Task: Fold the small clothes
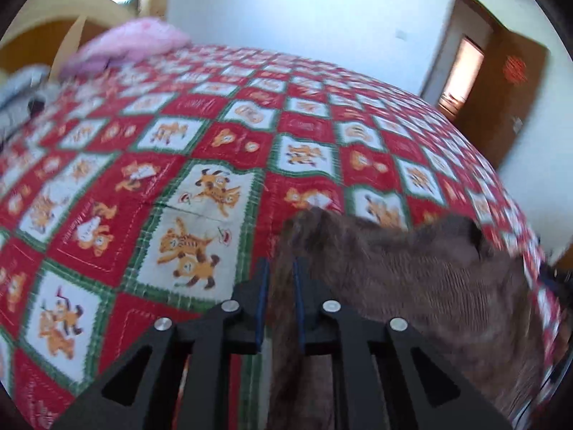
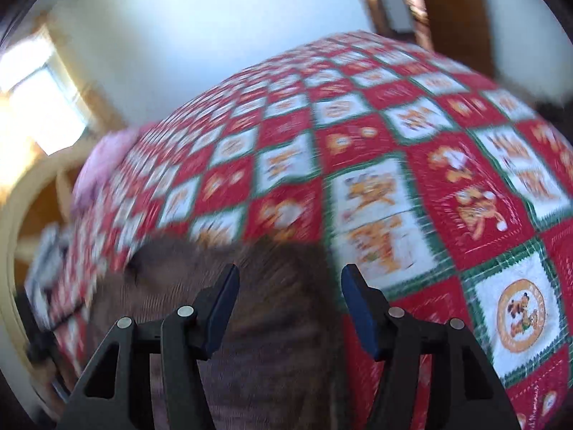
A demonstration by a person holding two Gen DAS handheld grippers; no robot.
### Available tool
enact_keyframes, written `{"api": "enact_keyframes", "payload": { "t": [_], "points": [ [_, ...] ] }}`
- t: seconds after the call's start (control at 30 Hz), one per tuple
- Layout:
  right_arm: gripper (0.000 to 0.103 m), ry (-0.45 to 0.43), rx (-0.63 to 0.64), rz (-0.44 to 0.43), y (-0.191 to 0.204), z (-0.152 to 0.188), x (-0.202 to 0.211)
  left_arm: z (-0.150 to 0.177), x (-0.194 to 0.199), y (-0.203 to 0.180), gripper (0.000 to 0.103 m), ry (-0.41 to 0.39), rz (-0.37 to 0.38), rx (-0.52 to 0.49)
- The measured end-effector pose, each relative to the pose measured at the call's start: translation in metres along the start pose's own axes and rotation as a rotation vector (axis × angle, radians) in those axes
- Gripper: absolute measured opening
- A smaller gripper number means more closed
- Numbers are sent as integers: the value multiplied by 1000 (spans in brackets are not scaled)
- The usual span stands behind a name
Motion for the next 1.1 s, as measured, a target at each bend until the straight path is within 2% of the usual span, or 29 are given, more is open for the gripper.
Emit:
{"api": "enact_keyframes", "payload": {
  "t": [0.07,0.1,0.13,0.27,0.37,0.47,0.5,0.53,0.57,0.6,0.63,0.67,0.83,0.93,1.0,1.07,1.1],
  "points": [
    [57,18,127,-6,26,3,0,8,6,-10,33,-10,-7,-91],
    [53,32,176,1,35,3,-3,10,6,-17,50,-12,-13,-140],
    [52,45,224,33,41,1,-6,10,6,-21,58,-19,-14,-171],
    [52,71,222,111,27,-5,-22,4,-2,-36,59,-24,-4,-227],
    [49,103,227,147,12,-5,-33,5,-13,-42,52,12,3,-248],
    [46,115,246,159,5,-4,-40,9,-29,-42,34,49,-20,-274],
    [41,119,253,160,3,-4,-41,11,-33,-41,26,67,-12,-272],
    [30,125,262,161,3,-4,-42,12,-36,-41,19,77,-5,-268],
    [26,134,270,157,2,-3,-45,13,-36,-41,14,75,4,-267],
    [15,142,275,150,2,-3,-47,14,-35,-43,9,60,7,-276],
    [4,149,284,152,2,-2,-49,14,-32,-45,5,37,1,-289],
    [0,148,297,176,1,-3,-49,14,-30,-46,5,25,0,-294],
    [0,88,259,193,-5,-15,-37,-7,-8,-42,4,-44,57,-203],
    [0,74,222,176,-6,-20,-34,-22,-9,-30,4,-37,86,-101],
    [1,76,228,147,0,-21,-35,-20,-16,-27,4,-21,75,-96],
    [19,72,228,92,7,-22,-37,-13,-22,-27,4,-7,72,-107],
    [47,70,232,72,10,-23,-38,-9,-24,-28,4,-2,68,-115]
  ]
}}
Point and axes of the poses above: each gripper's, at about its wrist camera, not at the fingertips, and x roughly against the way its jaws point, y to its left, z to its underside, the point moved 6 cm from there along -x, roughly the way its jaws point, and after that the axes turned 15 degrees about x, right-handed, at the moved point
